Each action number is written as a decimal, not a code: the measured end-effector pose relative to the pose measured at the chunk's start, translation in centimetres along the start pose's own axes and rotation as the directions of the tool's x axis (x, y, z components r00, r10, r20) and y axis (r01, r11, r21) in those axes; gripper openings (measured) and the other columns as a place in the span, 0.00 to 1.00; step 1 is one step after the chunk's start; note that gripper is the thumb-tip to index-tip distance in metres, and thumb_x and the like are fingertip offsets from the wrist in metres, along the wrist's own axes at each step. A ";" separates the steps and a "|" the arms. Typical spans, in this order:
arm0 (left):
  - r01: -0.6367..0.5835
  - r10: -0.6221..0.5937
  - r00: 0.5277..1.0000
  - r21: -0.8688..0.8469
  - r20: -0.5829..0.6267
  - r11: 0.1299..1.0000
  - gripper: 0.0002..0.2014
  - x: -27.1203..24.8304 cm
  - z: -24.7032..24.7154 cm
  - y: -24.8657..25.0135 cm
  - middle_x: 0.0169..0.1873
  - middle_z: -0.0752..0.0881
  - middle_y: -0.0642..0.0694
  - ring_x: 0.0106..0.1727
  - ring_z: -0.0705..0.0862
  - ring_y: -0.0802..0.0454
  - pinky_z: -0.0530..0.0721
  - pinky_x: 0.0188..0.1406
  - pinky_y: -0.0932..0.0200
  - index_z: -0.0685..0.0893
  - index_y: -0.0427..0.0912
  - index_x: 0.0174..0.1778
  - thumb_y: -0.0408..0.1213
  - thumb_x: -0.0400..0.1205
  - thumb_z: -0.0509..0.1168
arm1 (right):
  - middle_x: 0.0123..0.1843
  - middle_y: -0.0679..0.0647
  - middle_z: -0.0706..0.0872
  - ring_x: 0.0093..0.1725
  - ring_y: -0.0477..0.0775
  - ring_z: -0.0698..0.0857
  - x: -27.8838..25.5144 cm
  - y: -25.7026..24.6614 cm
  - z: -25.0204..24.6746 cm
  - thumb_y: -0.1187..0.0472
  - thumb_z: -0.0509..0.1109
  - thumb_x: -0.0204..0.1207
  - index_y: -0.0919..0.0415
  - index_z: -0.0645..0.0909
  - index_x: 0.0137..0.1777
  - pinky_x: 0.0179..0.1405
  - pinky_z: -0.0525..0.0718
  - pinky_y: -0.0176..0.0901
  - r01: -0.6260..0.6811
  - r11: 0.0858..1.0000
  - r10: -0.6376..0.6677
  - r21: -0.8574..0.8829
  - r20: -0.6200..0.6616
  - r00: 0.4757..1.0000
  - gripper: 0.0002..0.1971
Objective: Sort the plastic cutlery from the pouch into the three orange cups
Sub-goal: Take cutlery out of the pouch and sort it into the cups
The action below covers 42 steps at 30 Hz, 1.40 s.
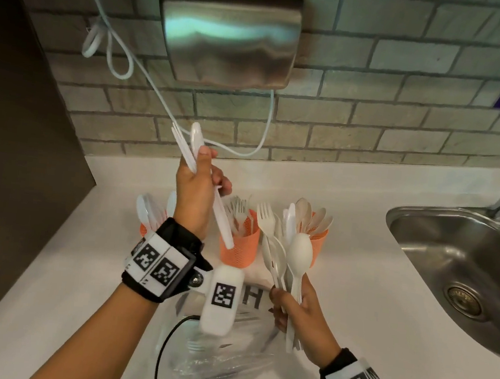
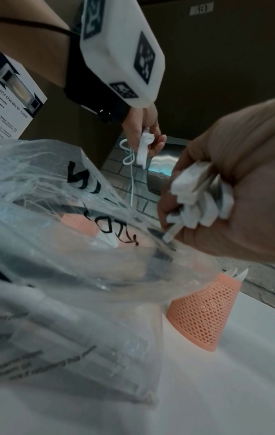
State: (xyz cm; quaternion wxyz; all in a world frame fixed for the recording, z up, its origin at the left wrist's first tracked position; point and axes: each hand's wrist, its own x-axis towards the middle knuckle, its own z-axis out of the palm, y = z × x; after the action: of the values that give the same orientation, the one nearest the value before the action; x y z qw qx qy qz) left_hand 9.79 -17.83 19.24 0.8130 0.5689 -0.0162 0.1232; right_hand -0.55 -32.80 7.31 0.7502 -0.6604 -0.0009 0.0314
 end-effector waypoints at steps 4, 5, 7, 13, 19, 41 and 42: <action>0.192 -0.220 0.964 0.181 0.151 0.965 0.05 -1.2 -1.0 -0.5 0.23 0.69 0.50 0.14 0.69 0.61 0.67 0.12 0.69 0.75 0.44 0.42 0.37 0.84 0.61 | 0.35 0.54 0.76 0.25 0.40 0.76 0.4 0.2 0.4 0.62 0.62 0.65 0.51 0.71 0.59 0.24 0.77 0.33 0.118 0.987 -0.130 -0.106 -0.110 0.985 0.20; 0.188 -0.242 0.952 0.267 0.189 0.945 0.05 -1.8 -1.0 -0.8 0.22 0.70 0.50 0.14 0.68 0.61 0.67 0.12 0.69 0.77 0.43 0.41 0.37 0.82 0.64 | 0.36 0.52 0.77 0.28 0.39 0.78 0.5 0.3 0.6 0.62 0.62 0.65 0.49 0.71 0.57 0.26 0.80 0.36 0.162 0.973 -0.186 -0.166 -0.145 0.972 0.19; 0.171 -0.270 0.933 0.366 0.238 0.915 0.06 -3.1 -0.9 -1.5 0.19 0.71 0.51 0.14 0.68 0.61 0.68 0.13 0.69 0.81 0.40 0.39 0.37 0.79 0.68 | 0.34 0.48 0.79 0.31 0.40 0.79 0.7 0.5 0.9 0.59 0.63 0.64 0.45 0.70 0.54 0.31 0.81 0.44 0.208 0.935 -0.271 -0.288 -0.201 0.941 0.18; 0.054 -0.168 0.939 0.354 0.299 0.934 0.08 -5.2 0.6 -2.7 0.22 0.76 0.50 0.14 0.70 0.65 0.66 0.16 0.77 0.85 0.35 0.46 0.32 0.74 0.73 | 0.37 0.30 0.83 0.29 0.40 0.81 0.6 1.0 1.6 0.57 0.65 0.64 0.39 0.65 0.56 0.27 0.75 0.28 0.256 0.868 -0.375 -0.425 -0.225 0.899 0.22; -0.008 -0.139 0.927 0.388 0.349 0.922 0.03 -5.2 1.0 -3.0 0.27 0.79 0.48 0.15 0.73 0.68 0.67 0.17 0.80 0.82 0.37 0.42 0.29 0.76 0.70 | 0.30 0.43 0.83 0.30 0.39 0.82 0.6 1.3 1.5 0.60 0.66 0.62 0.46 0.68 0.62 0.27 0.77 0.27 0.265 0.884 -0.376 -0.385 -0.249 0.893 0.26; -0.196 -0.040 0.859 0.399 0.511 0.896 0.11 -3.9 2.9 -2.8 0.23 0.80 0.60 0.26 0.78 0.68 0.73 0.32 0.70 0.78 0.53 0.34 0.34 0.80 0.65 | 0.25 0.41 0.82 0.25 0.38 0.78 1.5 2.4 0.3 0.63 0.71 0.72 0.49 0.74 0.44 0.25 0.76 0.29 0.222 0.964 -0.253 -0.149 -0.236 0.938 0.09; -0.197 -0.032 0.865 0.397 0.501 0.896 0.11 -3.9 3.0 -2.8 0.24 0.80 0.58 0.25 0.77 0.67 0.73 0.32 0.68 0.78 0.53 0.34 0.35 0.81 0.65 | 0.23 0.43 0.79 0.21 0.38 0.75 1.4 2.3 0.4 0.67 0.70 0.74 0.51 0.74 0.43 0.22 0.74 0.31 0.214 0.967 -0.240 -0.135 -0.226 0.944 0.10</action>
State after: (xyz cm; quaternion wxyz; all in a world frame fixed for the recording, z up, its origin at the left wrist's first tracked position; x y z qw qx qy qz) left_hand 6.93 -22.24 17.12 0.6270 0.7469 -0.2210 0.0093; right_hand 0.71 -32.04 5.06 0.7063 -0.6947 0.0122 -0.1358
